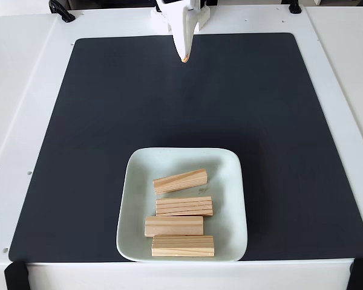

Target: Pick up the wooden block and place them on the plate.

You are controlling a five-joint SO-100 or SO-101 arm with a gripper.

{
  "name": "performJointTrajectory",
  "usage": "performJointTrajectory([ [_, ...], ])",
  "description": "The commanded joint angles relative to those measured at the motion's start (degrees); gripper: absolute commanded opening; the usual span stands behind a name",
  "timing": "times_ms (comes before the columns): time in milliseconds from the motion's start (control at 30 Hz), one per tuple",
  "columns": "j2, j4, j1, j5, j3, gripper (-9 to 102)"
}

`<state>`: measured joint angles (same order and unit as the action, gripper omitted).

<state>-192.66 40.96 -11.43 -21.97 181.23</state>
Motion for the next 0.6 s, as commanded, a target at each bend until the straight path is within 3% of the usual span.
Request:
performJointTrajectory([
  [0,-0.7,2.7,-0.4,-0.5,0.4,0],
  [567,-0.6,2.6,-1.6,11.0,0.4,0],
])
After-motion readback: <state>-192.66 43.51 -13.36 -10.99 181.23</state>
